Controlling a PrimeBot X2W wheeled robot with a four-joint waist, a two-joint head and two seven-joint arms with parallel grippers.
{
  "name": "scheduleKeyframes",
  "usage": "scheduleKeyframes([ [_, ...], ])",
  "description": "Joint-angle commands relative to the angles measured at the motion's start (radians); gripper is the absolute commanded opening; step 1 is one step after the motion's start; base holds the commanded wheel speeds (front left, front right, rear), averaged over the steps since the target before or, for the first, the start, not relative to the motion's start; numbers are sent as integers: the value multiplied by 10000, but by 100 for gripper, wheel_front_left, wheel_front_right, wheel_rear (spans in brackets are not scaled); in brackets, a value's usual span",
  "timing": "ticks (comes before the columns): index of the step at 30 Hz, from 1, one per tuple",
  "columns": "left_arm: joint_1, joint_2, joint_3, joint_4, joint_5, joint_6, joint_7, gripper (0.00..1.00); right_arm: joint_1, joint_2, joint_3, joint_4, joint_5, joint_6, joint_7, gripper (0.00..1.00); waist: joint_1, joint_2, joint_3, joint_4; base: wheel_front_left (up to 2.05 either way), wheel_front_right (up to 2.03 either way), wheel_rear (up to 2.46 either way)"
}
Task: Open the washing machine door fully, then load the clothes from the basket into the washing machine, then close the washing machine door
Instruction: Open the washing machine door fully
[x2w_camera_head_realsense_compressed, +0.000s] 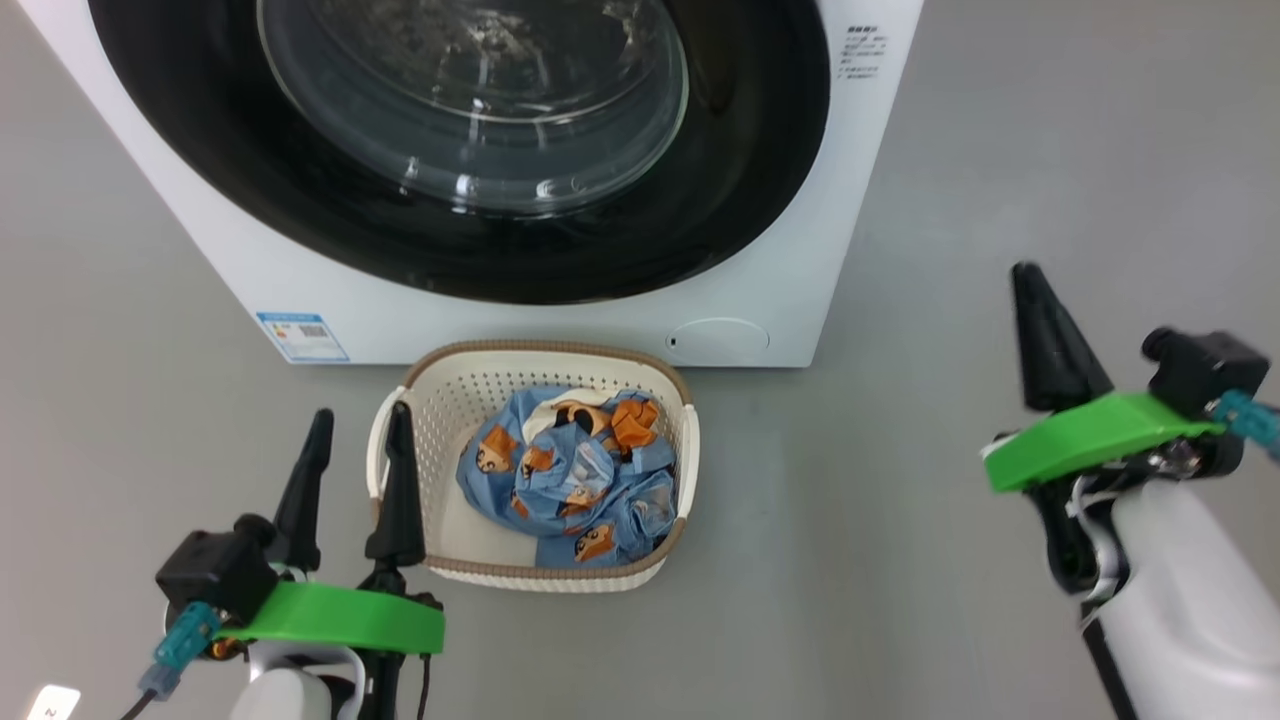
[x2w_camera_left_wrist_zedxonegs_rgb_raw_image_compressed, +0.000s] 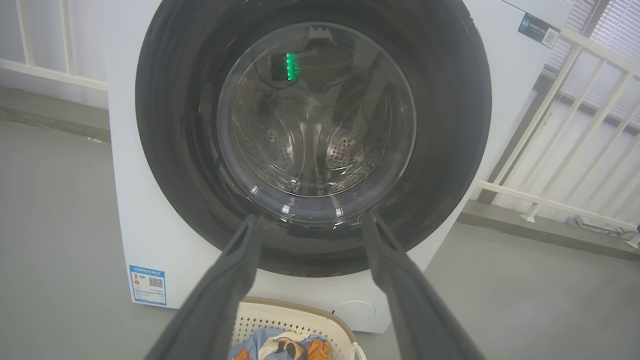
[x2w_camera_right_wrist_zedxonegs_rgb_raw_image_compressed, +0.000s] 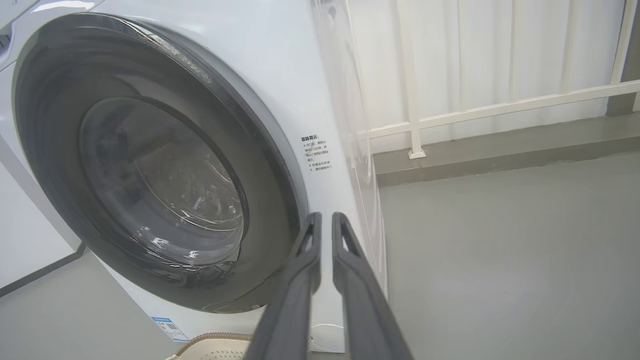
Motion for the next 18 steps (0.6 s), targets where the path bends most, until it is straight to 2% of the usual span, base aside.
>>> scheduleKeyframes([
  [1,-377,114,308,-320,135,-33,-63,100,-344,-76,105,-235,135,46,-120,0,0,0,174,114,0,0,0],
  [5,-496,101,307,-376,171,-64,-63,100,-778,-315,-38,-219,712,46,-93,0,0,0,466,261,0,0,0],
  [18,-794,71,354,-355,303,-45,-63,100,-2386,-1386,-614,-385,4623,46,1267,0,0,0,1162,699,0,0,0],
])
